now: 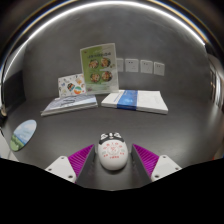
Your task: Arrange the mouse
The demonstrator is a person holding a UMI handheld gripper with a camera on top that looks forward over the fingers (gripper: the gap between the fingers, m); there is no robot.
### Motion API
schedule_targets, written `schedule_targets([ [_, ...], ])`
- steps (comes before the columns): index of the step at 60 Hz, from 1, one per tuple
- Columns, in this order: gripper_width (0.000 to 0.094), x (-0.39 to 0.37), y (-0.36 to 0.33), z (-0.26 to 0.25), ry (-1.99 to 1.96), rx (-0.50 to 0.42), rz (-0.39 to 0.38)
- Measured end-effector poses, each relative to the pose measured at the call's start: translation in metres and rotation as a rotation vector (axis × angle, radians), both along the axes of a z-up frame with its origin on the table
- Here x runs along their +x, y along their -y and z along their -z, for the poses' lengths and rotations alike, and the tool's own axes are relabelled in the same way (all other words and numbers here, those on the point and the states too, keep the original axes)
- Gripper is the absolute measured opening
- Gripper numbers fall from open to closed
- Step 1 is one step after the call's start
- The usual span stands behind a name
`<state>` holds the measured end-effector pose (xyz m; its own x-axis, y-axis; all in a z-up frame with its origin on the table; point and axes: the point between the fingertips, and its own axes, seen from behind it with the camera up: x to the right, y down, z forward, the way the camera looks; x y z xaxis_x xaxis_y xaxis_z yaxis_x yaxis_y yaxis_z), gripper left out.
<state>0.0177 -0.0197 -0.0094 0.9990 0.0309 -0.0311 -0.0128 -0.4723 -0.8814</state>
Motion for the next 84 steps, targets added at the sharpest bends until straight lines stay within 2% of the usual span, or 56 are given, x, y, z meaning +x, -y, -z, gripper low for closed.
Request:
schedule_targets([
  [3, 0.0767, 0.002, -0.007, 0.000, -0.015, 0.013, 0.001],
  [7, 0.0616, 0.003, -0.011, 0.001, -0.005, 0.016, 0.006],
  [8, 0.0554, 0.005, -0.011, 0.002, -0.003, 0.015, 0.012],
  [23, 0.0430, 0.008, -0.009, 0.000, -0.006, 0.018, 0.071],
  [28, 0.0424, 0.009, -0.001, -0.010, 0.000, 0.012, 0.118],
  [32, 0.0426, -0.010, 0.007, -0.037, 0.015, 0.046, 0.117],
  [42, 0.0422, -0.154, 0.005, -0.128, 0.017, 0.197, 0.003],
  [47, 0.0422, -0.254, 0.007, -0.149, -0.012, 0.245, -0.047],
  [51, 0.0420, -0.323, 0.007, -0.136, -0.026, 0.246, -0.065],
  [60, 0.0421, -0.414, 0.004, -0.065, -0.014, 0.120, -0.073],
  [75, 0.0421, -0.422, 0.000, -0.010, 0.022, -0.024, -0.021],
  [79, 0.0427, -0.421, -0.003, -0.007, 0.029, -0.013, -0.024],
  [84, 0.0517, -0.421, -0.005, -0.007, 0.034, -0.031, -0.034],
])
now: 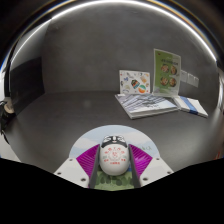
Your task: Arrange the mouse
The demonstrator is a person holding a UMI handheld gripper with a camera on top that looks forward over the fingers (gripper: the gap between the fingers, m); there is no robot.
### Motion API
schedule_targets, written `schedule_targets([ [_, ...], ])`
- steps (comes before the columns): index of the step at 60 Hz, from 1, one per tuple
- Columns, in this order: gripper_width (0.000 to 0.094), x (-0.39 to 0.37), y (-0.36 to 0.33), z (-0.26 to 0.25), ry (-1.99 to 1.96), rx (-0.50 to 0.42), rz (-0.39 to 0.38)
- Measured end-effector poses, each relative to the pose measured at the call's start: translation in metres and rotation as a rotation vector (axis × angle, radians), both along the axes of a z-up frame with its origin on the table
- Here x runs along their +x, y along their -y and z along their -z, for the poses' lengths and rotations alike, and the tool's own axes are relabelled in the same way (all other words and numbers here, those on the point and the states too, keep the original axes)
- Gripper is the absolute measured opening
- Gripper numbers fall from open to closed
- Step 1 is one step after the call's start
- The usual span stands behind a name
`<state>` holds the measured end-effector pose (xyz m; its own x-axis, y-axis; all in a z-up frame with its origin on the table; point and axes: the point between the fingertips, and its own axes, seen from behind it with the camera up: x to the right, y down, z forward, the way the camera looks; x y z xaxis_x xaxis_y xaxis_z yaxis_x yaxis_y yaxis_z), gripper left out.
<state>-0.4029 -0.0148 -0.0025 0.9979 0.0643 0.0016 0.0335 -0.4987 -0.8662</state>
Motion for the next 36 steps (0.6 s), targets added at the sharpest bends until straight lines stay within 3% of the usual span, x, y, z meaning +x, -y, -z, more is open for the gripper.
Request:
schedule_targets([
  [3, 0.0557, 0.000, 0.001, 0.000, 0.003, -0.020, -0.010],
  [5, 0.0674, 0.000, 0.004, 0.000, -0.004, -0.036, -0.017],
  [6, 0.0673, 0.000, 0.007, 0.000, -0.009, -0.047, -0.022],
  [10, 0.0864, 0.003, 0.018, -0.010, -0.030, -0.044, -0.059],
  [12, 0.0819, 0.009, 0.025, -0.016, -0.030, -0.042, -0.065],
  [25, 0.0840, 0.082, 0.079, -0.042, -0.083, -0.030, -0.070],
  [36, 0.0841, 0.195, 0.110, -0.035, 0.001, -0.040, -0.081],
])
